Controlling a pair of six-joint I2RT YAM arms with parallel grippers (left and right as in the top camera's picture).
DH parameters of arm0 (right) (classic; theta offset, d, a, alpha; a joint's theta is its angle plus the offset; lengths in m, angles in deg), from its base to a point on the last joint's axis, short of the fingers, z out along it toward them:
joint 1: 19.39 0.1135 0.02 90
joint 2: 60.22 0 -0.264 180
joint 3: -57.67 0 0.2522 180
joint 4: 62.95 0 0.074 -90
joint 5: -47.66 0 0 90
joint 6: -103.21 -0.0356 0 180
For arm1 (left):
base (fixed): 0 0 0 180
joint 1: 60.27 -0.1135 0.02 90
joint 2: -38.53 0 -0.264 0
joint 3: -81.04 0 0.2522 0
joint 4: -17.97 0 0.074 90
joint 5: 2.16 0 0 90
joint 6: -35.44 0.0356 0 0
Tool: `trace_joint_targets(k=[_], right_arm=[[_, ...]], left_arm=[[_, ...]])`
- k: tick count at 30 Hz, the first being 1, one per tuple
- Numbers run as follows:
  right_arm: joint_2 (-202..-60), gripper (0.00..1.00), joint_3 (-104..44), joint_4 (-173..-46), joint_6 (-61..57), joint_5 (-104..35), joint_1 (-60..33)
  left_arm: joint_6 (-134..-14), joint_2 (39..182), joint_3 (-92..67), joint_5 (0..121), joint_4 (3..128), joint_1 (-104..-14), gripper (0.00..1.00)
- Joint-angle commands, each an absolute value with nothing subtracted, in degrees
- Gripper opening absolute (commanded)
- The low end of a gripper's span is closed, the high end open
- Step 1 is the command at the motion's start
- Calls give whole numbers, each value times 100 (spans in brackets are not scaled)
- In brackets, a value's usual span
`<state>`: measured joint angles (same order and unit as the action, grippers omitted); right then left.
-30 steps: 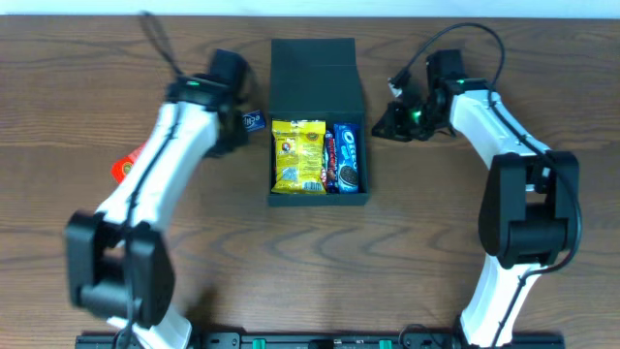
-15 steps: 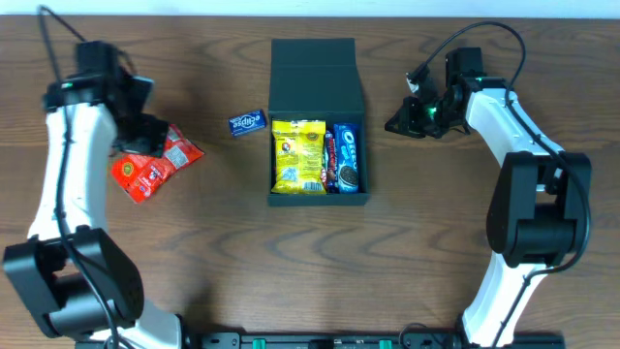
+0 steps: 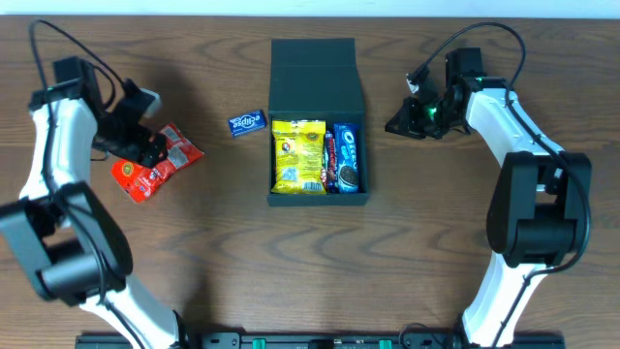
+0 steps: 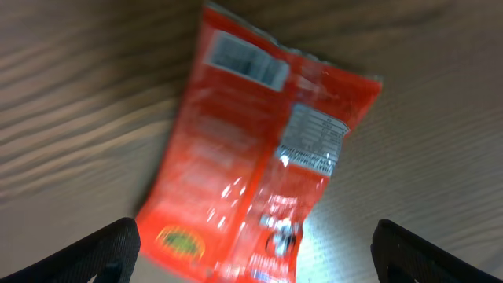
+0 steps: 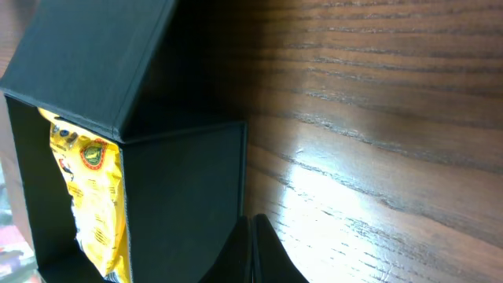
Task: Pack container
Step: 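Grasp the red snack bag with the left gripper, then carry the red bag into the box and lower it on top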
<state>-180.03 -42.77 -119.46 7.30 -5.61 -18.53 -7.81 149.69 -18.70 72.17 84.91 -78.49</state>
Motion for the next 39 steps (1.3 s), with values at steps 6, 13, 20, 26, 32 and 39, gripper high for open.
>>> trace_joint_targets(k=[6, 13, 20, 26, 32, 39], right_arm=[[-17979, 2, -4403, -12042, 411, -443, -1868], [-17979, 2, -4403, -12072, 225, -441, -1866], [-17979, 2, -4403, -12059, 120, -443, -1866], [-17979, 2, -4405, -12053, 98, -441, -1868], [-17979, 2, -4502, -12050, 98, -434, -1955], [-17957, 2, -4869, -12306, 102, -437, -2373]], left_arm=[[-268, 15707, -1911, 7469, 8028, -7775, 95], [-178, 16090, -1911, 7489, 7930, -7639, 95], [-183, 16110, -1914, 7530, 7707, -7521, 63], [-473, 15965, -1992, 7644, 7674, -7386, 50], [-1997, 15609, -2639, 7637, 7755, -7132, 38], [-3406, 15026, -3496, 7150, 8083, -6343, 34]])
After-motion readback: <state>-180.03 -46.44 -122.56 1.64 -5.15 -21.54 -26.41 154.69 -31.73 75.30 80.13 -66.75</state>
